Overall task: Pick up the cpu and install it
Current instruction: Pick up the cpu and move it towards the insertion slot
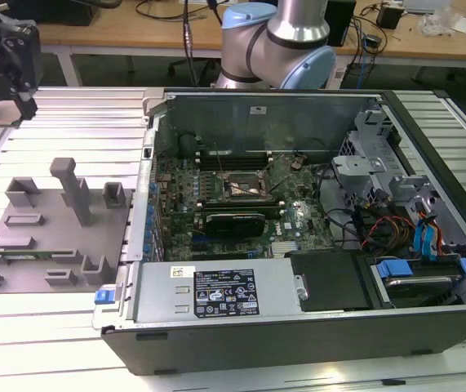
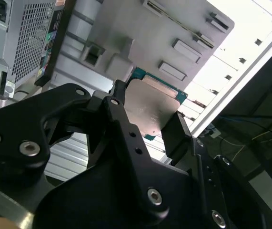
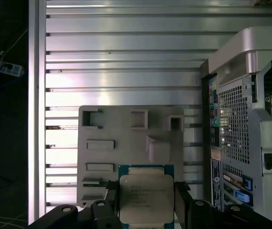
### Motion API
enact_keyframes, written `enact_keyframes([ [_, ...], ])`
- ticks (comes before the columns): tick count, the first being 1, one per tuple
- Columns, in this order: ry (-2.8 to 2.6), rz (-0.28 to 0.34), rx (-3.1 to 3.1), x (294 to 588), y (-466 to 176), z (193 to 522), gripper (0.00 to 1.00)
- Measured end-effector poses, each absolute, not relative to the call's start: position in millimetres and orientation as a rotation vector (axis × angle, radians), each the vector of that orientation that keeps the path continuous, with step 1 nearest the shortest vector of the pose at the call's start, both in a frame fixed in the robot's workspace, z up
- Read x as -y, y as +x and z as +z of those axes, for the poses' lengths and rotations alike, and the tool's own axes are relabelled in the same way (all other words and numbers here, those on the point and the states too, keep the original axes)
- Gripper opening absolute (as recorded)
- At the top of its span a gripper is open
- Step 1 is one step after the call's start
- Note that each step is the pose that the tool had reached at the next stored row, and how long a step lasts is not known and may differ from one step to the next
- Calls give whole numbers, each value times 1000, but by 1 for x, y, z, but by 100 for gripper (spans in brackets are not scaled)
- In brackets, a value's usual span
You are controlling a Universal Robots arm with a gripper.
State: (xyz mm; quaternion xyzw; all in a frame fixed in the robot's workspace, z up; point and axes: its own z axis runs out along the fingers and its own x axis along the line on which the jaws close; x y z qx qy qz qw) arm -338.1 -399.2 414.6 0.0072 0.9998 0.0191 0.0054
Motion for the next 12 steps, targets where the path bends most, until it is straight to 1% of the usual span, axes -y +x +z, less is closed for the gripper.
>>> enact_keyframes([
  [12, 22, 60, -3130, 399, -305, 415, 55],
])
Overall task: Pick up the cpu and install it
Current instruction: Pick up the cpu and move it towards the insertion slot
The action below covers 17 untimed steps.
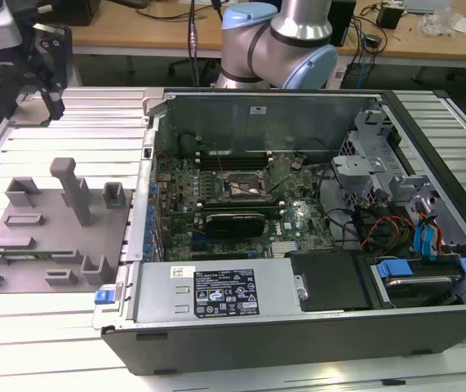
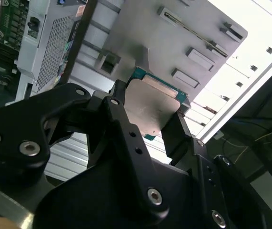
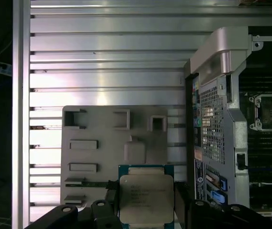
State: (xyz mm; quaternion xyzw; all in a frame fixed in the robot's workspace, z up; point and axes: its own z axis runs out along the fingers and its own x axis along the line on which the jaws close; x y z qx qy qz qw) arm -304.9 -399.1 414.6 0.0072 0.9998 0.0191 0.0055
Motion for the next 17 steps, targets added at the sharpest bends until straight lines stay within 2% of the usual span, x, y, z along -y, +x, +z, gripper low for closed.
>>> enact_keyframes([
  [17, 23, 60, -3130, 399, -257, 415, 55],
])
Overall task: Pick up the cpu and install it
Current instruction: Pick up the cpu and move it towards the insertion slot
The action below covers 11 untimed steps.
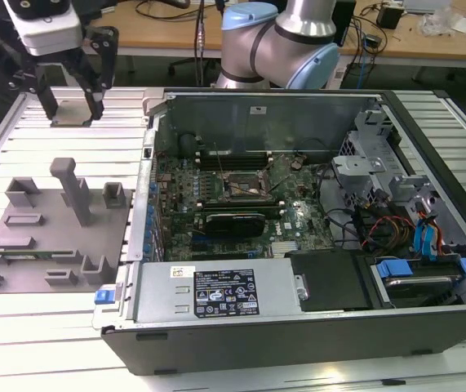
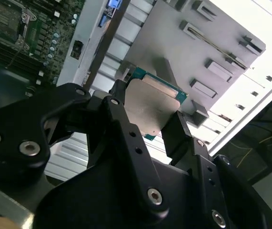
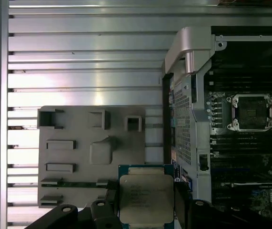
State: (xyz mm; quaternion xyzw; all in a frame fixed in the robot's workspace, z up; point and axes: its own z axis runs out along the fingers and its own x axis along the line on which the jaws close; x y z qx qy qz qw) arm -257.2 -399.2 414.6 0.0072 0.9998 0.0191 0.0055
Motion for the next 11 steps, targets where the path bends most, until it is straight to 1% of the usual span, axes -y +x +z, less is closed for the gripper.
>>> enact_keyframes([
  [11, 22, 60, -3130, 399, -221, 415, 55],
])
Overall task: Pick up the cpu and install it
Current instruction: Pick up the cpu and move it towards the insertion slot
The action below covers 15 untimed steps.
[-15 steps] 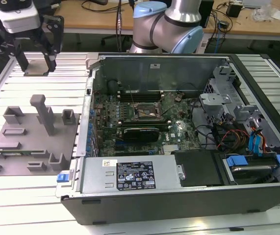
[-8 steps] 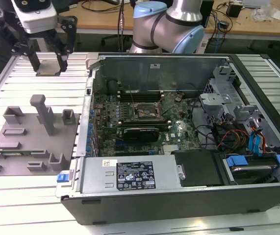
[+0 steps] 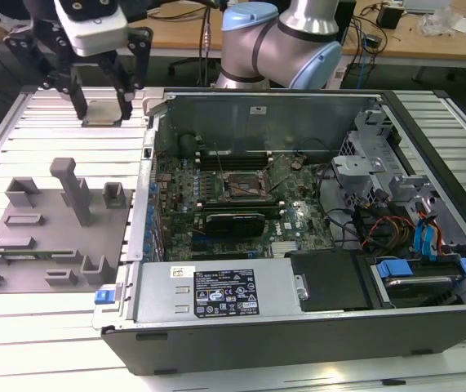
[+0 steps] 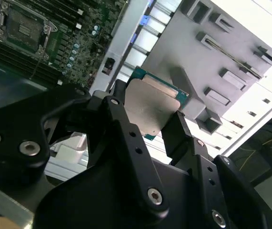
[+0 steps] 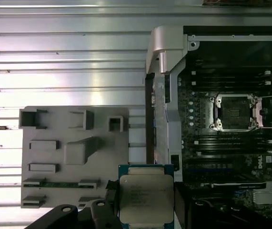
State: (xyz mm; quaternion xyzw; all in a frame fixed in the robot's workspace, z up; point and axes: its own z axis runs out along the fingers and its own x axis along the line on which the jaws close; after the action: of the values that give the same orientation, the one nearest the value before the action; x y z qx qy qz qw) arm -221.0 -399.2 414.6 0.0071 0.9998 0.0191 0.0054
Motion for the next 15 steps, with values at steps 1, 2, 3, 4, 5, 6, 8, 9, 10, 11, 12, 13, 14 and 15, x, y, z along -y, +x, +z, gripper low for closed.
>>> enact_keyframes([
  [1, 22, 60, -3130, 399, -218, 415, 55],
  [2, 22, 60, -3130, 399, -215, 415, 55],
  [3, 23, 60, -3130, 399, -212, 415, 55],
  [4, 23, 60, -3130, 399, -209, 415, 55],
  [5, 22, 60, -3130, 399, -205, 415, 55],
  [6, 22, 60, -3130, 399, -202, 415, 55],
  [8, 23, 60, -3130, 399, -195, 415, 55],
  [9, 23, 60, -3130, 399, -192, 415, 55],
  [10, 22, 60, -3130, 399, -188, 415, 55],
  [11, 22, 60, -3130, 399, -183, 415, 55],
  [12, 23, 60, -3130, 399, -178, 415, 55],
  [13, 23, 60, -3130, 399, -174, 415, 55],
  [14, 22, 60, -3130, 399, -170, 415, 55],
  [15, 22, 60, -3130, 399, -165, 415, 55],
])
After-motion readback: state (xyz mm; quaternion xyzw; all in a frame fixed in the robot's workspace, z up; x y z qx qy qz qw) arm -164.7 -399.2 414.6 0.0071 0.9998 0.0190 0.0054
